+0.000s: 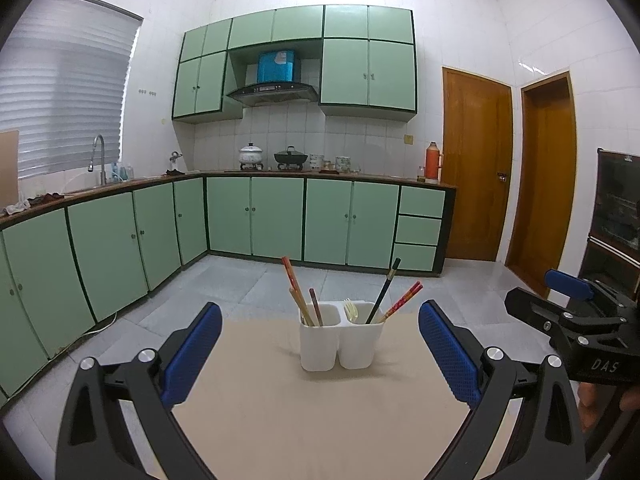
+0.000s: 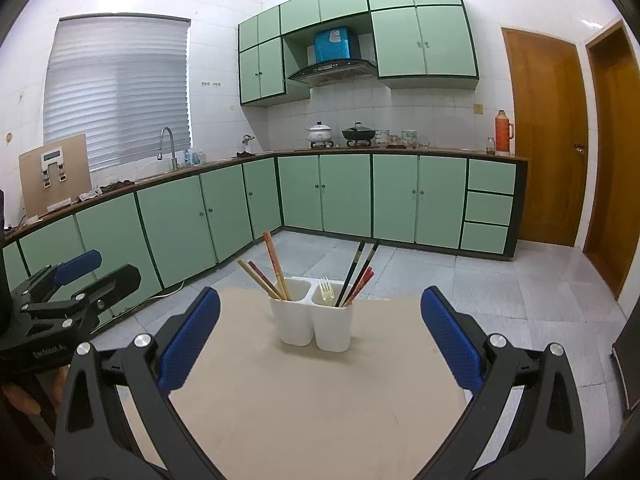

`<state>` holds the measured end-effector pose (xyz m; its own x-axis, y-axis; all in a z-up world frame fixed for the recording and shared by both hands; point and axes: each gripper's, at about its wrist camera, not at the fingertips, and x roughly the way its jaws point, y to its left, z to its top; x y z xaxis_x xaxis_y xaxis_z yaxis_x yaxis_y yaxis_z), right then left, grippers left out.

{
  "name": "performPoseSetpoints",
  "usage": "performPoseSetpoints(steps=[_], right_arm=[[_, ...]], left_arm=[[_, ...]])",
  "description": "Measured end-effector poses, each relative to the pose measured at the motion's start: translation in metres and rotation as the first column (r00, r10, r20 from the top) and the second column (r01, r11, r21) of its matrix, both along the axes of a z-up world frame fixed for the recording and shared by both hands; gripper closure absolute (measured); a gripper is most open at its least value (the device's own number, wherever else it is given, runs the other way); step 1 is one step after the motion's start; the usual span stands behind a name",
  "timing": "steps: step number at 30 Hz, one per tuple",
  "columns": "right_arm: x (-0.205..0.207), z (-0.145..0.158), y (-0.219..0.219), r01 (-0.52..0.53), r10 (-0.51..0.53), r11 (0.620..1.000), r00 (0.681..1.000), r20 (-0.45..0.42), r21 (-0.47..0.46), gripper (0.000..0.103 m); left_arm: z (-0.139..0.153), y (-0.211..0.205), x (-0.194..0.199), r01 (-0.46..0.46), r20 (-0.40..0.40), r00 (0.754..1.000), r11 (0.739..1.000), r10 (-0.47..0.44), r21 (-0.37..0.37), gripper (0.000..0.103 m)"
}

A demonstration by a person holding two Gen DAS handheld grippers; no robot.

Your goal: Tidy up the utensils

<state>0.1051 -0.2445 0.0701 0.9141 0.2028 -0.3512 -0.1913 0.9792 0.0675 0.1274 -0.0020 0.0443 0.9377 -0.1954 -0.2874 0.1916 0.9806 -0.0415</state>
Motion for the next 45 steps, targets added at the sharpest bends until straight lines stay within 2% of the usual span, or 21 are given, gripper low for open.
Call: performPoseSetpoints(steps=[45], right_arm=[[0.0071, 0.0055, 0.0044, -0.006, 0.006, 1.000, 1.000, -0.005, -0.015, 0.006]], left_arm=[[0.0046, 0.0032, 0.0033, -0.003, 0.001, 1.000, 1.000, 0.003, 0.010, 0.006]])
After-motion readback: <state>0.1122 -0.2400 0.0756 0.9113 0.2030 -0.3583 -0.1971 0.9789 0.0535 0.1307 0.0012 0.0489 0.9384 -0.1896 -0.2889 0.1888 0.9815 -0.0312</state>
